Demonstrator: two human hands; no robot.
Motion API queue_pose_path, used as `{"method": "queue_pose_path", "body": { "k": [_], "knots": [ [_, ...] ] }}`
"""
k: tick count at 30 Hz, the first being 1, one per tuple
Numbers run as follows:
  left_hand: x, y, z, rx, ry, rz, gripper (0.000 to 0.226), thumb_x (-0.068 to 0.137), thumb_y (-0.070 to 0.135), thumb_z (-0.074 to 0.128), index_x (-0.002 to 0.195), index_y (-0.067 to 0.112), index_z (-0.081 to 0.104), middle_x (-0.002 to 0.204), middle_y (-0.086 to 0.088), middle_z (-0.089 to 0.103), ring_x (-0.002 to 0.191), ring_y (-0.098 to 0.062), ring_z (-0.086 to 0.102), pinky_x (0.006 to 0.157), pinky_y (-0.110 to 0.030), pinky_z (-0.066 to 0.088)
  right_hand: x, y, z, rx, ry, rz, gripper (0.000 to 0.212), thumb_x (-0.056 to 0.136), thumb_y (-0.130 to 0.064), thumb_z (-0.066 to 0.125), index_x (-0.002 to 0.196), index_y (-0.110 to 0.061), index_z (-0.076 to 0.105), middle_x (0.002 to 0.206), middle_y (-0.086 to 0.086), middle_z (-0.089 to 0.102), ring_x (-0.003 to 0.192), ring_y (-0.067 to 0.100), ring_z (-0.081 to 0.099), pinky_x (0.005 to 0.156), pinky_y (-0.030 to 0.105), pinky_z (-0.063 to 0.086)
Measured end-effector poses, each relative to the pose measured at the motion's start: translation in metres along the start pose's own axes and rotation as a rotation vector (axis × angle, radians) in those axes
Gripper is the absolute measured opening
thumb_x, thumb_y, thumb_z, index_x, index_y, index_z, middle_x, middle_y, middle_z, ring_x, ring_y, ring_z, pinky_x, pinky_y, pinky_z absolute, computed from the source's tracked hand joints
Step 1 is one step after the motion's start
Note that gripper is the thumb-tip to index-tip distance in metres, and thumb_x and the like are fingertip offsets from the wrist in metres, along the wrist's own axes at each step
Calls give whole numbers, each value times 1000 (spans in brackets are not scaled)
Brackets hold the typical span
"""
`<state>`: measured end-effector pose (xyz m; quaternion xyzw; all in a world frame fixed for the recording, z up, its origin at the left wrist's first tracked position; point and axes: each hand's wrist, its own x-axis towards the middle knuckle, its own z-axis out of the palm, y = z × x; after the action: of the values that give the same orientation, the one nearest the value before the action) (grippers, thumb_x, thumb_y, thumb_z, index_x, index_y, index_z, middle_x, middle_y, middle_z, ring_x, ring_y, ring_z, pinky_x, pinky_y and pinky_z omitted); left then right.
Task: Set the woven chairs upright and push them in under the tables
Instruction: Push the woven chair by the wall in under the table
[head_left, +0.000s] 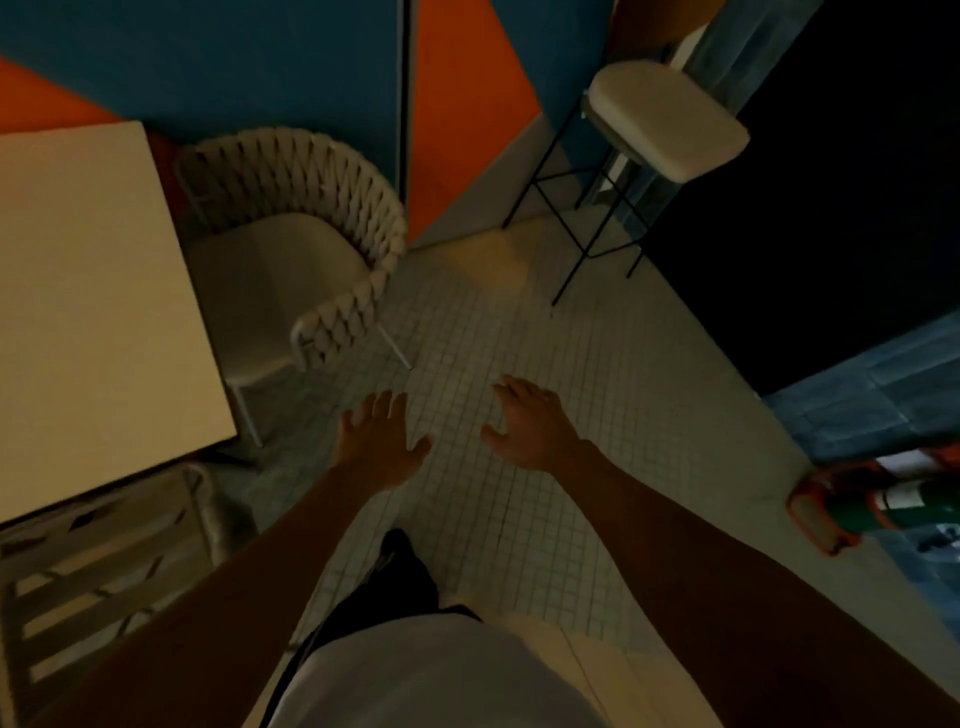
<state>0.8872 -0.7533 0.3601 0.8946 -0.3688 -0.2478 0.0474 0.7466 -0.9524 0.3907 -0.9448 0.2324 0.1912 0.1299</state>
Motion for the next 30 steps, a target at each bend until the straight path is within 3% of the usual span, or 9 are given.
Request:
{"method": "queue_pose_path", "body": {
  "k": [13,19,24,30],
  "knots": [
    [205,14,-85,-54,-23,-63,88,96,66,38,163,16,9,171,-8,12,157,-29,10,124,-54,14,213,63,-107,-20,-67,-29,81,103,-60,47,165,-13,22,172,9,20,155,30,25,126,51,21],
    [304,33,-105,-195,25,-203,87,96,63,43,162,15,11,170,-8,16,156,-28,14,123,-53,19,354,95,-179,-80,-48,-235,71,100,-54,56,156,-13,40,162,9,39,145,33,40,117,47,35],
    [376,52,-120,-352,110,-423,88,93,61,50,161,15,15,168,-9,22,153,-30,21,120,-55,26,474,93,-252,-304,-101,-476,78,101,-60,51,162,-15,32,169,10,30,153,32,32,121,49,33],
    [418,55,-138,-473,174,-595,87,90,62,53,159,19,22,166,-7,27,151,-30,26,119,-53,29,555,58,-302,-469,-170,-680,79,101,-60,49,164,-17,27,171,7,25,155,32,26,124,51,27]
  ]
}}
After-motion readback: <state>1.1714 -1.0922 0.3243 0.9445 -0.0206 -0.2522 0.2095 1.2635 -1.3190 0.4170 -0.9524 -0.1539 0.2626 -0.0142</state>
